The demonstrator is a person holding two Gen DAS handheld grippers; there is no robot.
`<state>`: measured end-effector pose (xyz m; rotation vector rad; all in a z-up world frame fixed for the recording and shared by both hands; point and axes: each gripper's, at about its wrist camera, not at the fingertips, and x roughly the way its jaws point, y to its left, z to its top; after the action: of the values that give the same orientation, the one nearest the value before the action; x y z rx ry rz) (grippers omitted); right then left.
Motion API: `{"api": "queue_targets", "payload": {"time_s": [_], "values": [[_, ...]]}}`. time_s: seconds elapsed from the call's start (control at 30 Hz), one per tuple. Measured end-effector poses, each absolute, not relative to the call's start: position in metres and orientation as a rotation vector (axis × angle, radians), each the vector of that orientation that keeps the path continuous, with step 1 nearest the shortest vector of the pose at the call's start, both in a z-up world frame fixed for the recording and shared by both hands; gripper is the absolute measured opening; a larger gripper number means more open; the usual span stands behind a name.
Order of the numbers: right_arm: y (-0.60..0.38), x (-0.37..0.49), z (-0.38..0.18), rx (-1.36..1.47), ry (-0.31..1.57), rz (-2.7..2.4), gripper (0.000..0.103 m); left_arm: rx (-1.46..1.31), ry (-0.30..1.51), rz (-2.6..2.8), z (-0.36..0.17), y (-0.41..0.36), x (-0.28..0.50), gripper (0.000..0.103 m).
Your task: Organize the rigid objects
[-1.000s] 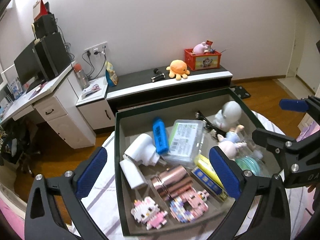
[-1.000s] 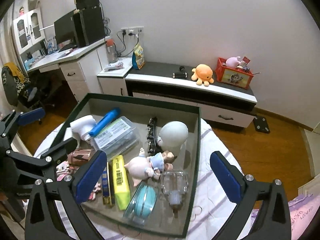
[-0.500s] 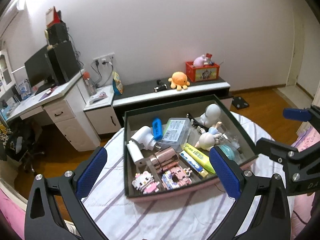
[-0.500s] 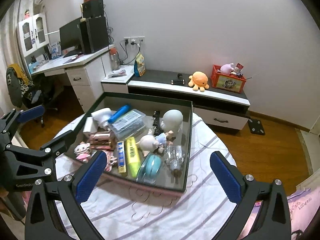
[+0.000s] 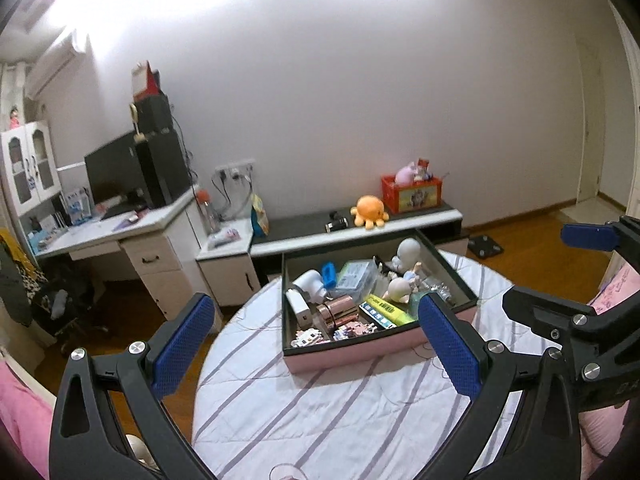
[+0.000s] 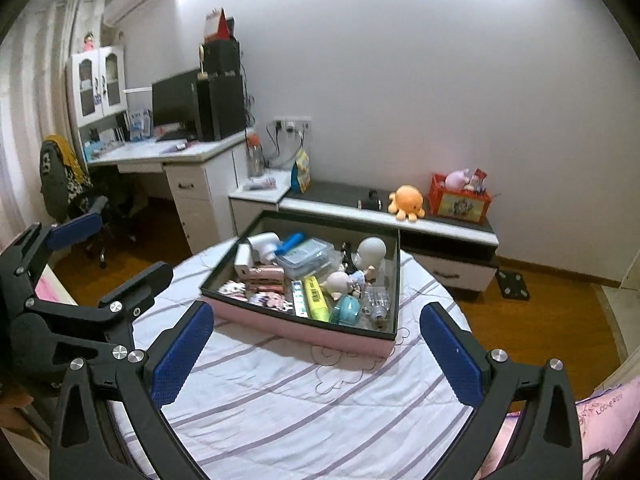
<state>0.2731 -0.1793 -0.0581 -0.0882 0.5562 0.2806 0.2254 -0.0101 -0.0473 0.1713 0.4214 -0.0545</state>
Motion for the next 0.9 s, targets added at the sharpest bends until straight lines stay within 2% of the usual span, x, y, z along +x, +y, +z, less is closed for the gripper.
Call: {"api": "queue_targets", "payload": {"time_s": [0.33,0.67,0.9], "values": [[-0.184,0.189,-0.023,-0.05,0.351,0.248,0.103,0.139,0.184,-0.032,-0.006,-0.01,0.143,0.103],[-0.195,0.155,0.0,-0.003,0.219,0.243,0.103,0.104,0.08,-0.012,0.015,-0.015,0.108,0.103],[-0.196,0.142,-0.001,0.004,0.159,0.218,0.103,0.065,0.035,0.018,0.006,-0.013,0.095,0.103]]}}
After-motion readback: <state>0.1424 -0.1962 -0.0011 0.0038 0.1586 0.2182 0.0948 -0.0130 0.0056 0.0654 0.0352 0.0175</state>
